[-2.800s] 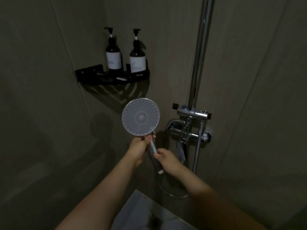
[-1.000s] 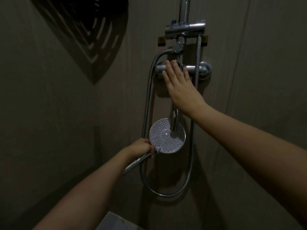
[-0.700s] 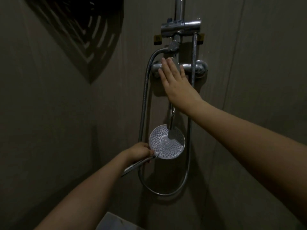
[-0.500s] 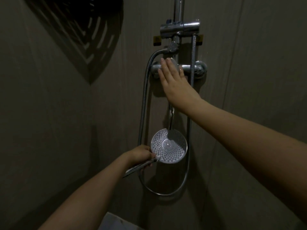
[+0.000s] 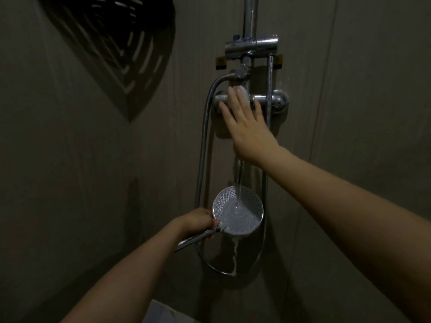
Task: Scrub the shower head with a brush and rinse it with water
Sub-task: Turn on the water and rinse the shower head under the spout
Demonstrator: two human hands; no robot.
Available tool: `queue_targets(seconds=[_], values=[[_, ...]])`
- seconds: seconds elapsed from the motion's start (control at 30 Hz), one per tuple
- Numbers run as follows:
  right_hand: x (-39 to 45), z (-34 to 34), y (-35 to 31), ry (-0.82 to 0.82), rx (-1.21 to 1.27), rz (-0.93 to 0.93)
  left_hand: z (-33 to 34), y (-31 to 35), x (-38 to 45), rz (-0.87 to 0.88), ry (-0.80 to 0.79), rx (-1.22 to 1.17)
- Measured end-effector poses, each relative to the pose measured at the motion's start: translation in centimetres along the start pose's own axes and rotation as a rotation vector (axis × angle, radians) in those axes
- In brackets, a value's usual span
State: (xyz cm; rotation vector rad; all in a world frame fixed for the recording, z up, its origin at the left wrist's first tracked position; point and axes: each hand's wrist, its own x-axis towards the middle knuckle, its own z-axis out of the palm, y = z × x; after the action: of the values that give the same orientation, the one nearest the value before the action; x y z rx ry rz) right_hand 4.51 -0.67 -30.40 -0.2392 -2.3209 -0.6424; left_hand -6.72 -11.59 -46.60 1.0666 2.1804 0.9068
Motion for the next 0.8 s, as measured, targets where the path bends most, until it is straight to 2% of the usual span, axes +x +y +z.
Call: queue_targets(seconds=[0.07, 0.1, 0.13, 0.2, 0.27, 0.37, 0.43, 0.53, 0.6, 0.67, 0.8], values=[[-3.7, 2.2, -1.5, 0.191, 0.277, 0.089, 0.2, -0.1, 0.0, 0.013, 0.023, -0.012], [-6.3, 3.8, -2.4, 0.246, 0.449, 0.224, 0.2, -0.2, 0.1, 0.010, 0.017, -0.024], [-8.9, 5.3, -3.4, 0.227, 0.609, 0.397, 0.2, -0.3, 0.2, 0.009, 0.008, -0.027], [-12.7, 8.1, -5.1, 0.026, 0.800, 0.656, 0.2, -0.7, 0.5, 0.028, 0.009, 0.003], [-13.8, 10.2, -6.0, -0.192, 0.860, 0.710, 0.2, -1.1, 0.7, 0.047, 0.018, 0.071], [-12.5, 11.5, -5.5, -0.383, 0.859, 0.716, 0.1, -1.3, 0.6, -0.020, -0.004, 0.247], [-11.7, 12.0, -5.3, -0.477, 0.752, 0.628, 0.2, -1.0, 0.2, -0.053, -0.017, 0.444], [-11.0, 12.2, -5.4, -0.549, 0.580, 0.525, 0.4, -0.5, 0.2, -0.004, 0.022, 0.749], [-10.7, 12.4, -5.3, -0.551, 0.489, 0.510, 0.5, -0.5, 0.2, 0.045, 0.098, 0.877], [-10.7, 12.4, -5.3, -0.476, 0.429, 0.531, 0.8, -0.7, 0.0, 0.089, 0.175, 0.942], [-11.2, 12.9, -6.4, -0.425, 0.540, 0.760, 2.6, -0.9, -0.2, 0.085, 0.373, 0.933]])
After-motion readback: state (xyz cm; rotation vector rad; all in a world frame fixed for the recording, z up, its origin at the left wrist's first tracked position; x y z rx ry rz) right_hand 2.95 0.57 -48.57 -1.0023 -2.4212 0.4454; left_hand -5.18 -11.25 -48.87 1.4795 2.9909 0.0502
